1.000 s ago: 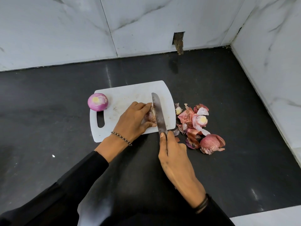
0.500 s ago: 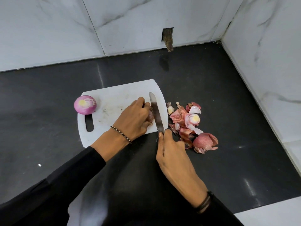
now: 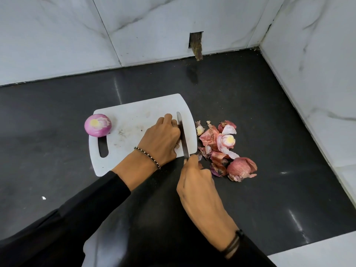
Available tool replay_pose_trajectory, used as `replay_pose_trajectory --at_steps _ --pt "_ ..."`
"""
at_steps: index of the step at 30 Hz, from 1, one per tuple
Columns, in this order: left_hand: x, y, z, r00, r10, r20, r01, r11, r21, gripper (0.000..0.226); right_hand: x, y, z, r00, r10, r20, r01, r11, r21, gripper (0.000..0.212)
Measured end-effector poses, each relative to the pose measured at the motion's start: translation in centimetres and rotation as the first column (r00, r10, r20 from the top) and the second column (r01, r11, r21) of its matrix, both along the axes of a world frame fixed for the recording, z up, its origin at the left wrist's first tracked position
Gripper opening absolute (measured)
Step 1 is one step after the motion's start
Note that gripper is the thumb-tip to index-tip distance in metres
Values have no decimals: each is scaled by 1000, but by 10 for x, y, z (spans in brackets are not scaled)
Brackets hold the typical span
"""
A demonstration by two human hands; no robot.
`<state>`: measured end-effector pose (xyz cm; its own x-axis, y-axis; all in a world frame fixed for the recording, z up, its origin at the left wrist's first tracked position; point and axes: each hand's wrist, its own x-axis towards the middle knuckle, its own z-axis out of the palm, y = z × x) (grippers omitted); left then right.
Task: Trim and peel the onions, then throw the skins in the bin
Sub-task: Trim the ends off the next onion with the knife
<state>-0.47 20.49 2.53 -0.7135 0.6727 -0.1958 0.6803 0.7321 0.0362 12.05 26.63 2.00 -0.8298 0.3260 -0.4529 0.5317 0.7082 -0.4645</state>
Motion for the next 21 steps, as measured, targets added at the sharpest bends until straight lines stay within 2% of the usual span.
replay_pose_trajectory --at_steps 7,21 --pt "5 3 0 999 24 -37 -25 1000 -18 35 -14 -4 -1 996 -84 -15 83 996 -42 24" --pt "4 0 0 999 14 -42 -15 1000 -18 37 -10 -17 3 998 35 -61 -20 974 226 25"
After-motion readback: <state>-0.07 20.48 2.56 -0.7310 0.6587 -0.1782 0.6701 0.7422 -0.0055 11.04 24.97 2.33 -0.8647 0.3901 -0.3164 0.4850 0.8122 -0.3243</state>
